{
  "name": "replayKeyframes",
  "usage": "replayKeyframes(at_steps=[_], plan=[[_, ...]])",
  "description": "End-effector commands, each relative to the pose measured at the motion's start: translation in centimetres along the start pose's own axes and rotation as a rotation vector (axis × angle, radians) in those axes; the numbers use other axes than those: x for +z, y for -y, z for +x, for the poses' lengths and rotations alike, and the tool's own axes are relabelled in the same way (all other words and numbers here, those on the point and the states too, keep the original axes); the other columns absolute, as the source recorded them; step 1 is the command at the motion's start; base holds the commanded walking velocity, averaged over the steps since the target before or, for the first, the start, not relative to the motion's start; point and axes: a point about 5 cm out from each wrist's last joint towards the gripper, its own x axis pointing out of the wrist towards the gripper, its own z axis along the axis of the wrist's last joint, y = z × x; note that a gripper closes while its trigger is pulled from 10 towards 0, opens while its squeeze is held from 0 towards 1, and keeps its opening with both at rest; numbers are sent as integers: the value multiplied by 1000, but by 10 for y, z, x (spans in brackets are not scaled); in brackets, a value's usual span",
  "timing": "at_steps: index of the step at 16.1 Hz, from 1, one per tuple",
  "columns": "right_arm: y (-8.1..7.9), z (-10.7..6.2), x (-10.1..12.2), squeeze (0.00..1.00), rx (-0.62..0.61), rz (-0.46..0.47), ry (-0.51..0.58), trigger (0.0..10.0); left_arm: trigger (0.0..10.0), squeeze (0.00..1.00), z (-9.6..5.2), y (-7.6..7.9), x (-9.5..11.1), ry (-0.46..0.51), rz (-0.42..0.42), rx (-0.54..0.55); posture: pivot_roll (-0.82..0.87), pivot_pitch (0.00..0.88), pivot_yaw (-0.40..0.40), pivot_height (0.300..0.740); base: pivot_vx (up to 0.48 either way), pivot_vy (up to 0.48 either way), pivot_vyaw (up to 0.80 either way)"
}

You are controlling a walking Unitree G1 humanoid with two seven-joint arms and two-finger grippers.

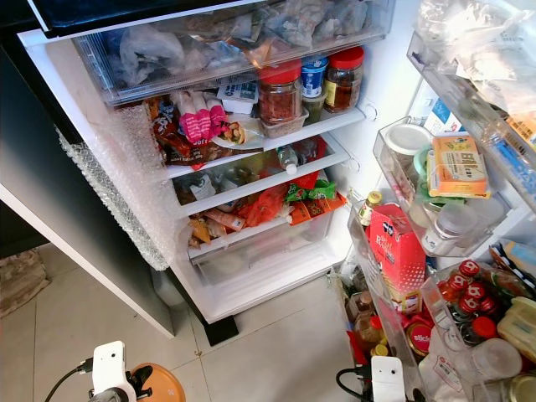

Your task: Restocking fridge

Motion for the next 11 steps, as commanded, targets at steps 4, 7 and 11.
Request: replayKeyframes(at_steps=[4, 7, 11], plan=[[32, 3, -18, 0, -83, -13, -42, 10000, 10000, 0, -4, -7, -18, -71, 7, 13, -40, 114, 26, 740, 0, 0, 0], [94, 5, -35, 0, -158, 2, -77, 10000, 10000, 0, -4, -7, -17, -70, 7, 13, -39, 112, 29, 740, 0, 0, 0], [93, 5, -35, 0, -154, 8, -75, 10000, 10000, 0, -4, -7, -17, -71, 7, 13, -39, 111, 30, 740, 0, 0, 0]])
